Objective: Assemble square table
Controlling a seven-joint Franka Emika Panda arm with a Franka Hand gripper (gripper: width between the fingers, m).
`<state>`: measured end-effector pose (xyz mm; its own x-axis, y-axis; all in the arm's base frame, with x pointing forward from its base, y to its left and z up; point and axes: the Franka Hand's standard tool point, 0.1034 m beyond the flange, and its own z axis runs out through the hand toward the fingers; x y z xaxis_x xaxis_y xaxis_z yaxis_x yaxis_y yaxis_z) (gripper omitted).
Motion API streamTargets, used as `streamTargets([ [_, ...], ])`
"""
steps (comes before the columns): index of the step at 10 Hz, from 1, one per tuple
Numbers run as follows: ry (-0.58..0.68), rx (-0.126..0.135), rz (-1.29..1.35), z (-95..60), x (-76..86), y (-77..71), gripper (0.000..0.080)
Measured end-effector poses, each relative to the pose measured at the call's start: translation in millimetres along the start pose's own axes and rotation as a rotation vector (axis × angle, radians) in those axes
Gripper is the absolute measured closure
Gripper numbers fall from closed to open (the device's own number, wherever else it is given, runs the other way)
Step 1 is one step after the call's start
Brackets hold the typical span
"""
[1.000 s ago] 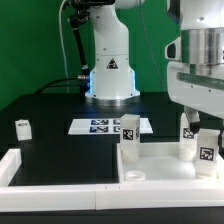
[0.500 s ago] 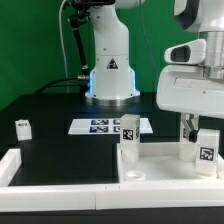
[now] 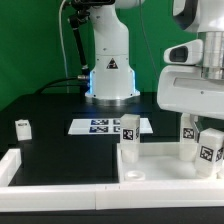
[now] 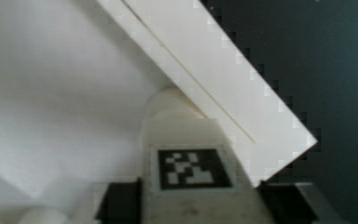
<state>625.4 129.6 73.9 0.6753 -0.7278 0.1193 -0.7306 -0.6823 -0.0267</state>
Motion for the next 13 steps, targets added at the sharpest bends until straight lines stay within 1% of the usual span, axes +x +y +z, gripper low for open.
streamTargets([
  [2, -0.001, 0.0, 0.137, 0.5, -0.3, 0.2, 0.0508],
  [4, -0.001, 0.0, 0.218, 0.7, -0.3, 0.2, 0.0508],
  [7, -0.007, 0.004, 0.462, 1.7, -0.3, 0.6, 0.0508],
  [8, -0.008, 0.031, 0.585, 2.5, 1.7, 1.6, 0.0508],
  [9, -0.029, 0.056, 0.782, 3.1, 1.7, 0.6, 0.0508],
  [11, -0.093, 0.157, 1.176, 4.4, -1.4, -4.1, 0.0507],
  [12, -0.102, 0.187, 1.224, 4.6, -2.7, -4.2, 0.0507],
  [13, -0.102, 0.183, 1.217, 4.5, -2.3, -3.9, 0.0475],
])
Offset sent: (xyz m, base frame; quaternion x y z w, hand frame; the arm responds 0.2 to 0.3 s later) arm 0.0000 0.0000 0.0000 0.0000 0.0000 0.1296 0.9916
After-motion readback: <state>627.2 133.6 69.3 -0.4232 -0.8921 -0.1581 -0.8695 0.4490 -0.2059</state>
